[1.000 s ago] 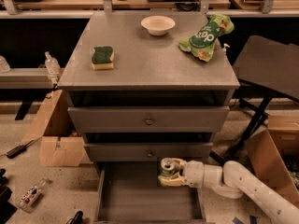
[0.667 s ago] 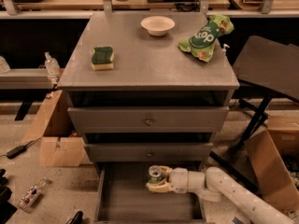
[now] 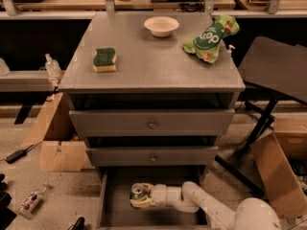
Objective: Place green can into bottom drawer
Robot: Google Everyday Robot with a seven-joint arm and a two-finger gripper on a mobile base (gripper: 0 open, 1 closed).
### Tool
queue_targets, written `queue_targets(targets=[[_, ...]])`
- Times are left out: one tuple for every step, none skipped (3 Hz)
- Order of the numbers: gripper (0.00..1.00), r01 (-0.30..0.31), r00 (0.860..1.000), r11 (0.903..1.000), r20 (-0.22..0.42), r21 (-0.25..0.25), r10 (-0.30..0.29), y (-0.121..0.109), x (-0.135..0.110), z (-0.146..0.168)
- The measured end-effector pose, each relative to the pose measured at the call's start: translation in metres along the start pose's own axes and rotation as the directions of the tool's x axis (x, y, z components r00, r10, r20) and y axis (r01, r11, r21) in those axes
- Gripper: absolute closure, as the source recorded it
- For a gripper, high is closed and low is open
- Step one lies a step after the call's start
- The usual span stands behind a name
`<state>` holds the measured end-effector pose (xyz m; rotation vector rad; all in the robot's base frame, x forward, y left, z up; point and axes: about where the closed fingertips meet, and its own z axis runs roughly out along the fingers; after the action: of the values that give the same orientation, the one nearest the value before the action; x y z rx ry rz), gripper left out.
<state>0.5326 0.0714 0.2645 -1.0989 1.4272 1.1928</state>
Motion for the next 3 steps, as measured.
queue_targets(targets=[[1.0, 0.022, 0.999, 0.9997, 0.031, 0.012, -0.023, -0.013, 0.03, 0.021], [1.0, 0.049, 0.997, 0.9984, 0.059, 0.029, -0.051, -0.022, 0.059, 0.034], [0.85, 0.057, 0.997, 0.9974, 0.056, 0.044, -0.06, -0.03, 0.065, 0.032]])
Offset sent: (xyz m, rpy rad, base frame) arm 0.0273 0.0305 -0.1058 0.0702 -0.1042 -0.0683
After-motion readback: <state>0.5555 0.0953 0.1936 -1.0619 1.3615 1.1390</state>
